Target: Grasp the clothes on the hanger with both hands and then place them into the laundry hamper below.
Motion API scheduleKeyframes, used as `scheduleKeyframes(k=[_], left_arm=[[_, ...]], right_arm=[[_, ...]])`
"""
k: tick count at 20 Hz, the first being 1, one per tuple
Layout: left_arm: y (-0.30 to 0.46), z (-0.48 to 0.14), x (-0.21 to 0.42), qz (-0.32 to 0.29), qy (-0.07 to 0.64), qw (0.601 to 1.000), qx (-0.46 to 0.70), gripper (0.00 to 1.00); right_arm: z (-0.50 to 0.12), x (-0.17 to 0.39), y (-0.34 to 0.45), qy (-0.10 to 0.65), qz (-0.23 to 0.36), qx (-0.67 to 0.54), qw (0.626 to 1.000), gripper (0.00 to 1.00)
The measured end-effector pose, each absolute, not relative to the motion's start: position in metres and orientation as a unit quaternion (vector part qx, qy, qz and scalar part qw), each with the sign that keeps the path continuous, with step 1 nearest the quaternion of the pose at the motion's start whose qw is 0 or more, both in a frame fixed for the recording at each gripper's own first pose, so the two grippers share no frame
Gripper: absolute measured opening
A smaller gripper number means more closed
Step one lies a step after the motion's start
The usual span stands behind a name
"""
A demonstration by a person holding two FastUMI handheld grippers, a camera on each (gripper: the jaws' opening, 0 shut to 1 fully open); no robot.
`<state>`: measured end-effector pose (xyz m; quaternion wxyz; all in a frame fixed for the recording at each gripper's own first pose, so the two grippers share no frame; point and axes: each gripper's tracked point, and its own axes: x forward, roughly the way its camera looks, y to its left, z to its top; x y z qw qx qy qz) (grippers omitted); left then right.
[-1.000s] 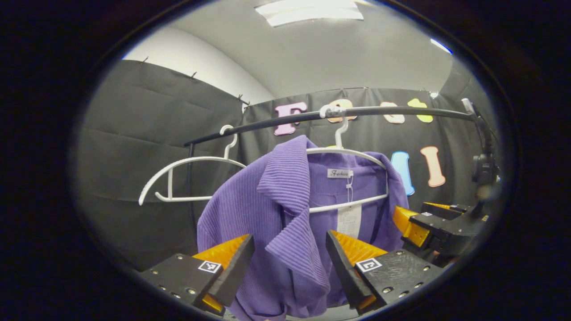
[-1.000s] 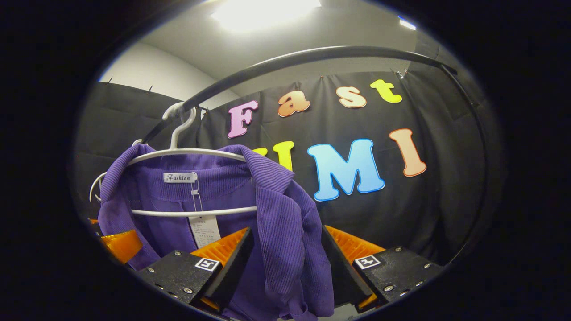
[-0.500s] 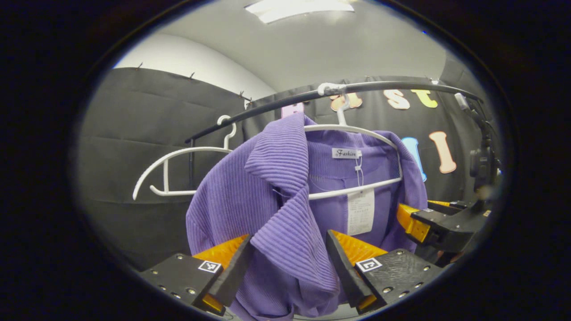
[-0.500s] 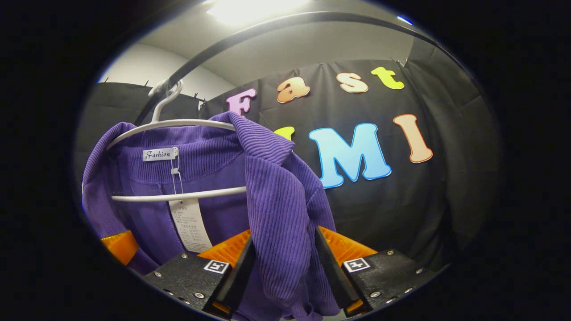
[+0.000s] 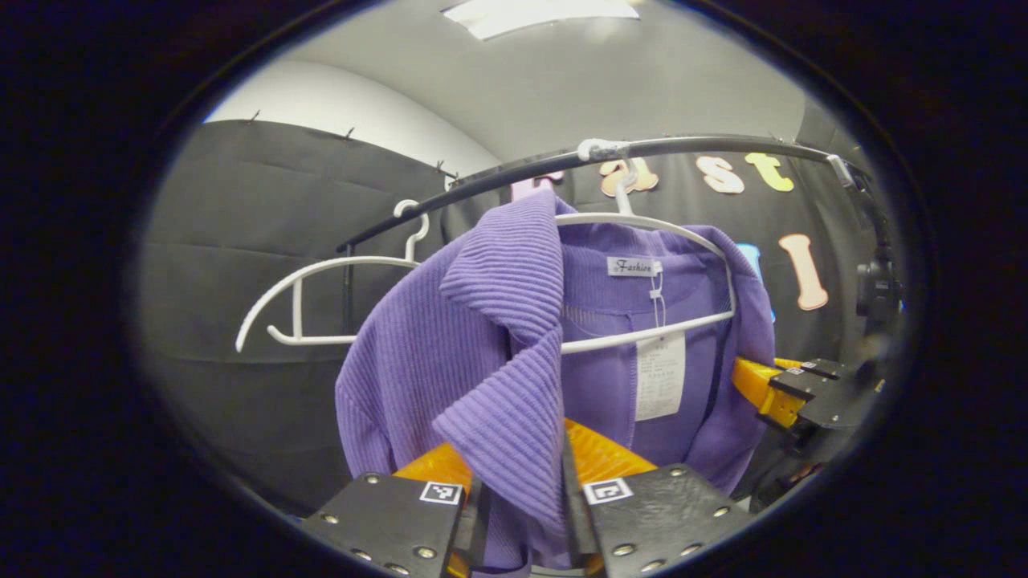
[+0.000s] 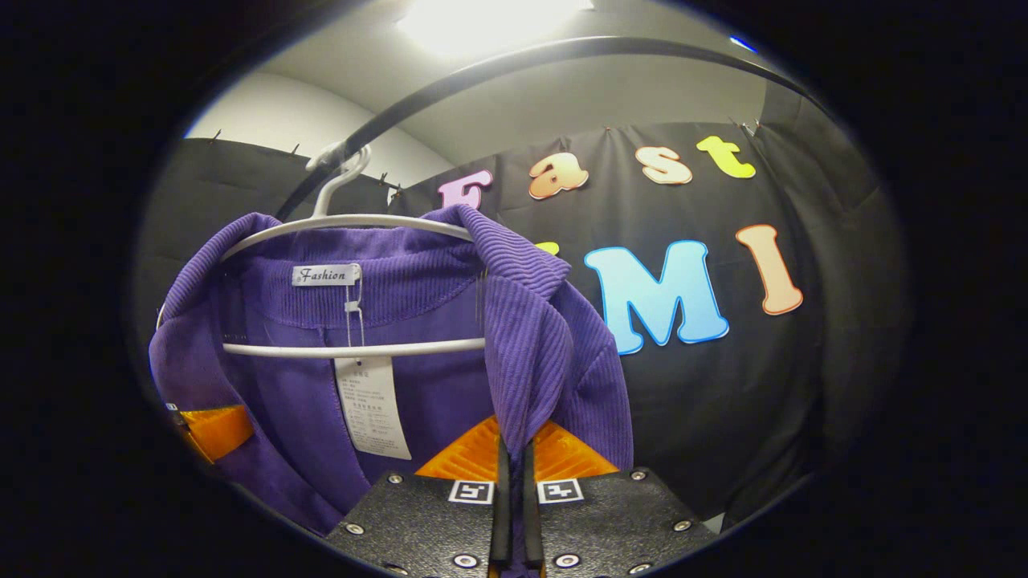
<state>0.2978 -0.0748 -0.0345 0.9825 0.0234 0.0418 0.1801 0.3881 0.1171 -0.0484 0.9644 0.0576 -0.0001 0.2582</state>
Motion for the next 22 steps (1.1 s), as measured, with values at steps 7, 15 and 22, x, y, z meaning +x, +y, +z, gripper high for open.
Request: scheduleKeyframes(k=[7, 15, 22], left_arm=[[-0.076, -0.006, 0.28, 0.164, 0.018, 0.986, 0.04, 0.04], [-0.042, 0.047, 0.248, 0.184, -0.018, 0.982, 0.036, 0.0], [-0.002, 0.094, 0.231, 0.206, -0.051, 0.976, 0.039, 0.0]], right_arm=[[-0.004, 0.388, 0.096, -0.069, 0.225, 0.05, 0.971, 0.05], [0.044, 0.411, 0.071, -0.121, 0.181, 0.062, 0.974, 0.05], [0.056, 0.44, 0.06, -0.138, 0.157, 0.057, 0.976, 0.05]])
